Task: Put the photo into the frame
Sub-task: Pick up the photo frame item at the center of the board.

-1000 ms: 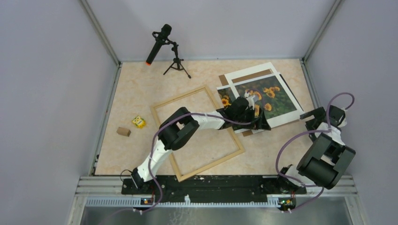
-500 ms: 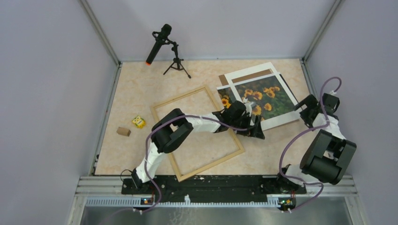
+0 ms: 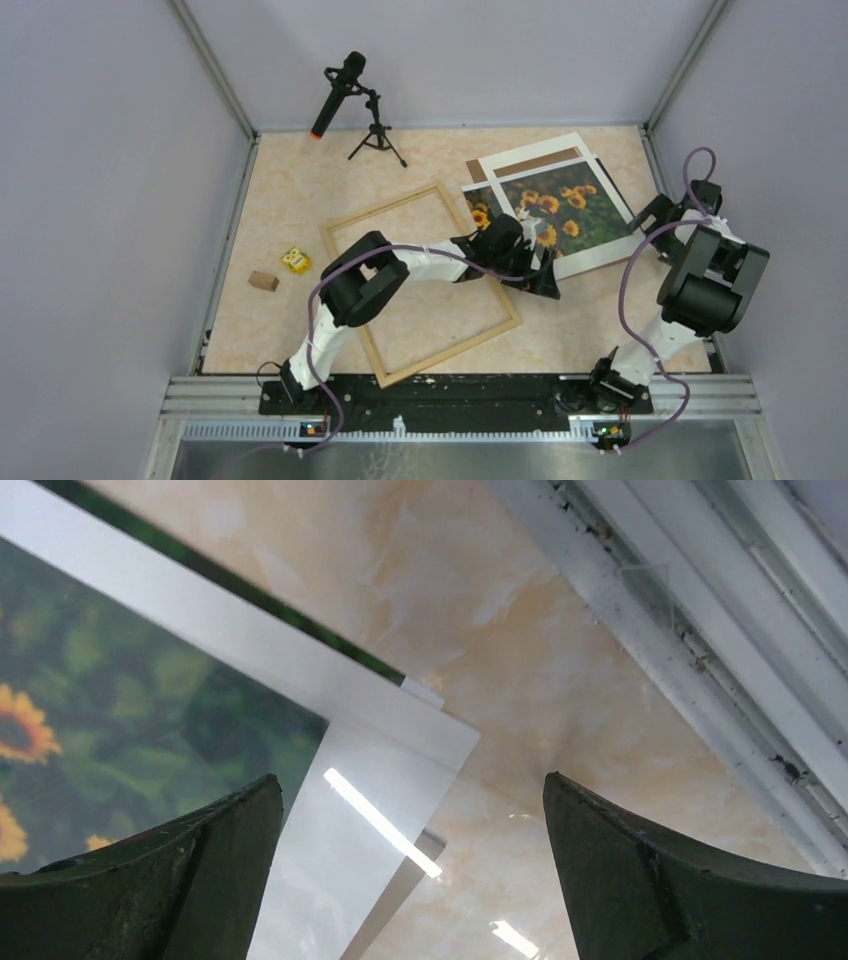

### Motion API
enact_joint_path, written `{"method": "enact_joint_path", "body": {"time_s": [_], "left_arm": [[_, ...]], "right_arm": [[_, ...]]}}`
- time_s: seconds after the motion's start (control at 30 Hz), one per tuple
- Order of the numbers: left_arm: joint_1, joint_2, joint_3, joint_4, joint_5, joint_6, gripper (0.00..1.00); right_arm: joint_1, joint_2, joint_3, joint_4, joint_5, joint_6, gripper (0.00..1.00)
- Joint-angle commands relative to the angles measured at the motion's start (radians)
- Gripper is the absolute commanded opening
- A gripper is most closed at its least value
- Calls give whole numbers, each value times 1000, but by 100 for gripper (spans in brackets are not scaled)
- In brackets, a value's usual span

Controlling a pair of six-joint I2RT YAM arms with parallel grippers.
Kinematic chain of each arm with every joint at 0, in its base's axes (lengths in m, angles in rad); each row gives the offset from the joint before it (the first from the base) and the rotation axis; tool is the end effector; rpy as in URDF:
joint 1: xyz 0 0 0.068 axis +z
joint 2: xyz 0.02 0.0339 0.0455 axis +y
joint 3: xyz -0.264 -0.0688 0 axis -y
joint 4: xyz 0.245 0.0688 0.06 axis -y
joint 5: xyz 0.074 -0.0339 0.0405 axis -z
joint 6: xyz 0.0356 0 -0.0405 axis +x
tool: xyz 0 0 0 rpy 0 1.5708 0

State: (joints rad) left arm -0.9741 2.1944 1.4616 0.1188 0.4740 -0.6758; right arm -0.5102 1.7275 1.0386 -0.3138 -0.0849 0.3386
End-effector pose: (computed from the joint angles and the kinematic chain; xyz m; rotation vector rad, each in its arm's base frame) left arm 0.2578 -0.4085 0.1476 0.6753 2.4047 -1.3502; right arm 0.3046 -0.1670 0.1726 1.0285 2.3536 0.0444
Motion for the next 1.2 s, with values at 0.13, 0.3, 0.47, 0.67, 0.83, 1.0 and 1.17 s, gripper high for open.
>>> {"method": "enact_joint_path", "body": {"time_s": [0.13,0.3,0.47,0.67,0.83,1.0,1.17], "left_arm": [[17,13,-41,-91,-99,53,98],[17,16,-40,-92,-110,40,98],[21,18,-37,-96,-111,23,98],[24,10,-45,-99,-135,14,98],[28,11,-34,-111,-123,11,98],[34,-27,-50,-110,-138,25,98],[45,-105,-23,-183,-163,60,98]], "right_arm": [[12,63,89,-19,45,-41,99],[18,91,78,-20,-111,-49,99],[27,81,54,-44,-199,-53,99],[30,-4,36,-83,-258,-57,99],[30,-61,-3,-99,-308,-60,99],[30,-128,-57,-88,-370,-44,99],[37,-171,-98,-51,-334,-33,99]]}}
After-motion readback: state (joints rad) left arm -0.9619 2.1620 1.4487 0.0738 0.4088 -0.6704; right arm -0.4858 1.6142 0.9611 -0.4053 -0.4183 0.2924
